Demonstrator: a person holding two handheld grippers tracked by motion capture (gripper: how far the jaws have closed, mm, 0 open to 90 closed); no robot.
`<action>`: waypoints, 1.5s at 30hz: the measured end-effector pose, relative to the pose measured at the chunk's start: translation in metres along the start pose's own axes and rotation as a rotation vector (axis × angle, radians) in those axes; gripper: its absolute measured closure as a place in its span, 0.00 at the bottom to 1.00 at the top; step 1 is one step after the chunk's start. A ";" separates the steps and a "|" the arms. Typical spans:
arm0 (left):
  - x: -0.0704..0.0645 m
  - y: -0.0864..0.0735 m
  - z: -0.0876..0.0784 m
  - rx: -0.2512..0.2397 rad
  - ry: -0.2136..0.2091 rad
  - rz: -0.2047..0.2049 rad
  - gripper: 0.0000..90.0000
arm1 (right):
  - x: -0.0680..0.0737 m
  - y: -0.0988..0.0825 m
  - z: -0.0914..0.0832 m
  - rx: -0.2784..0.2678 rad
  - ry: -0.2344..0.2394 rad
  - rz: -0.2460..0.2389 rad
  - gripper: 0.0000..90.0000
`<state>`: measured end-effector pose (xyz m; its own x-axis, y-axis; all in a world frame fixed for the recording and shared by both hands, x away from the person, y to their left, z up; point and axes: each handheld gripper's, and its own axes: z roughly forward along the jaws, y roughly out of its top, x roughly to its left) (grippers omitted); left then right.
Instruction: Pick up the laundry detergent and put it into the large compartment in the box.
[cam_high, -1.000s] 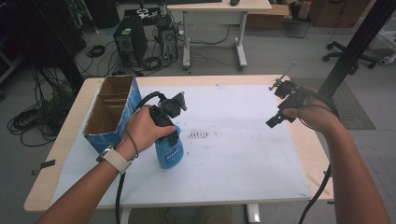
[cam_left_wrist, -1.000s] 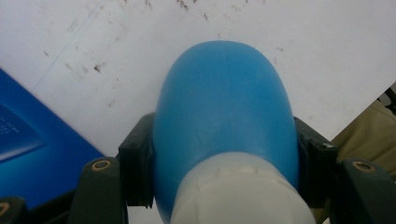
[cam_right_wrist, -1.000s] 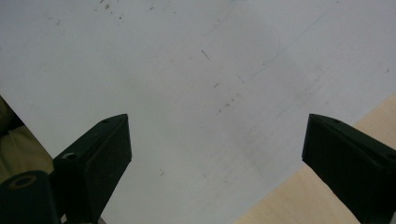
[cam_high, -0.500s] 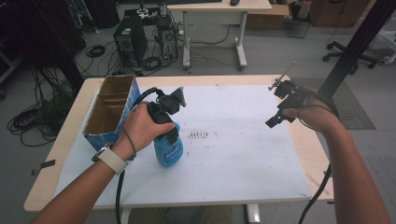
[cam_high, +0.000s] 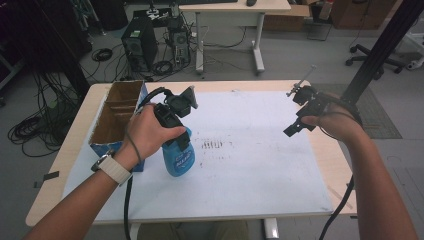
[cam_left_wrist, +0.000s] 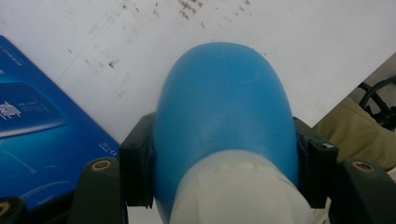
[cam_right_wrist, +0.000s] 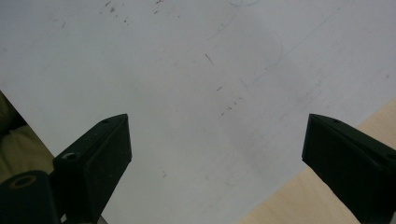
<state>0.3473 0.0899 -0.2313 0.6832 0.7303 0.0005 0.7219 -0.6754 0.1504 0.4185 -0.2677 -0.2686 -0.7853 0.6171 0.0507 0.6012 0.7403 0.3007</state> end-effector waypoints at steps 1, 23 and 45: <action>0.000 0.000 -0.002 -0.002 0.001 -0.005 0.42 | 0.000 0.000 0.000 0.001 0.000 -0.001 0.09; 0.001 -0.003 -0.042 -0.011 0.012 -0.055 0.42 | 0.002 0.005 0.000 -0.003 -0.001 -0.017 0.09; 0.011 -0.004 -0.088 -0.043 0.027 -0.109 0.42 | 0.004 0.012 0.002 0.004 0.004 -0.031 0.09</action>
<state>0.3421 0.1092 -0.1447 0.5969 0.8023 0.0081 0.7862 -0.5869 0.1935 0.4227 -0.2553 -0.2667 -0.8040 0.5929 0.0448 0.5772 0.7600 0.2987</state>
